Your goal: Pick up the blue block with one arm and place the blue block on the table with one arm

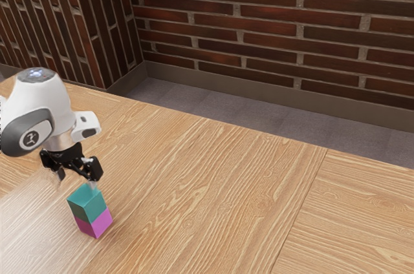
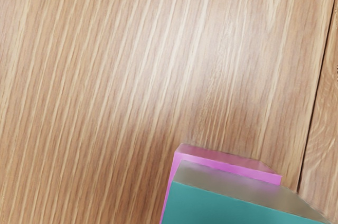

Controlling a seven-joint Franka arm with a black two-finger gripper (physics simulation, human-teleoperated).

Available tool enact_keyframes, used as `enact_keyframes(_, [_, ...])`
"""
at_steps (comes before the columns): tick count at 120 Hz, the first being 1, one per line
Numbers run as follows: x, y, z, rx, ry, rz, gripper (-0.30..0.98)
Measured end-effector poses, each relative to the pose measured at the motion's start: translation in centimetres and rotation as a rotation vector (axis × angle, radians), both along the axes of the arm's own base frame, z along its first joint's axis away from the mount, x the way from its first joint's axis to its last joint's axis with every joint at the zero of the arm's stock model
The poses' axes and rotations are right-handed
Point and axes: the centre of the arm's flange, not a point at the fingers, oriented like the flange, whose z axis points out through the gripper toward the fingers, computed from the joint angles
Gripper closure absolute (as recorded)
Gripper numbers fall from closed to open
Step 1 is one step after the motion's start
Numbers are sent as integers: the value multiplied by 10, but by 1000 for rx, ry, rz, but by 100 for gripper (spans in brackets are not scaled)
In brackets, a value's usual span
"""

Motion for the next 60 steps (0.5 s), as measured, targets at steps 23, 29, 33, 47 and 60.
enact_keyframes(23, [-16, -14, 6, -23, -64, -29, 0])
enact_keyframes(29, [-19, -15, 3, -30, -64, -27, 0])
enact_keyframes(33, [-22, -15, 0, -34, -61, -27, 0])
enact_keyframes(47, [-28, -16, -7, -42, -54, -26, 0])
enact_keyframes(60, [-31, -11, -12, -45, -47, -13, 0])
